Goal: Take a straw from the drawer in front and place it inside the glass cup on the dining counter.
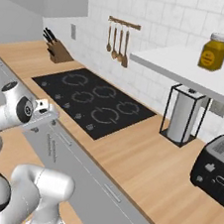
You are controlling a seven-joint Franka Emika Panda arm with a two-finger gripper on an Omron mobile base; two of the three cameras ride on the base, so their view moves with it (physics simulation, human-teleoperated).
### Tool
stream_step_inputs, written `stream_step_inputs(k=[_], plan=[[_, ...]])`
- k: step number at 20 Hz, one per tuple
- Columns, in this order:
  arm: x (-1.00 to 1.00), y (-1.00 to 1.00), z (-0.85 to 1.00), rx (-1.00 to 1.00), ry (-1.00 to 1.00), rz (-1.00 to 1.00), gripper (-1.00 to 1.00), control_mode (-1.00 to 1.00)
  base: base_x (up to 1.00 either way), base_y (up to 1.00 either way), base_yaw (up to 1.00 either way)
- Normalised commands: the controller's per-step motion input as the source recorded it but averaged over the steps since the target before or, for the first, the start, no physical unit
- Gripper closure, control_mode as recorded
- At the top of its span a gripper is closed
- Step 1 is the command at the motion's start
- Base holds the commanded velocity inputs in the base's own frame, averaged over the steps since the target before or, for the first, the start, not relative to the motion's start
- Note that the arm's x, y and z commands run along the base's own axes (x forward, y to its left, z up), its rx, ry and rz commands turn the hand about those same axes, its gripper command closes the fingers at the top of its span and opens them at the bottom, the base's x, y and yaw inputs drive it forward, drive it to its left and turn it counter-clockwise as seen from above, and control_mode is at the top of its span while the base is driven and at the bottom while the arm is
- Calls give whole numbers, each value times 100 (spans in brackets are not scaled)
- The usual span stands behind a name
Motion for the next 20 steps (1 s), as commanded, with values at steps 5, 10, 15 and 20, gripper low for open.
stream_step_inputs(k=[5, 10, 15, 20], plan=[[44, 82, -32, -33, 9, 17, -100, -100, 0, 0, 0], [9, 49, -44, -25, 2, 9, -100, -100, 0, 0, 0], [3, -4, -58, -4, -6, 2, -100, -100, 0, 0, 0], [7, -16, -56, 0, -9, 2, -100, -100, 0, 0, 0]])
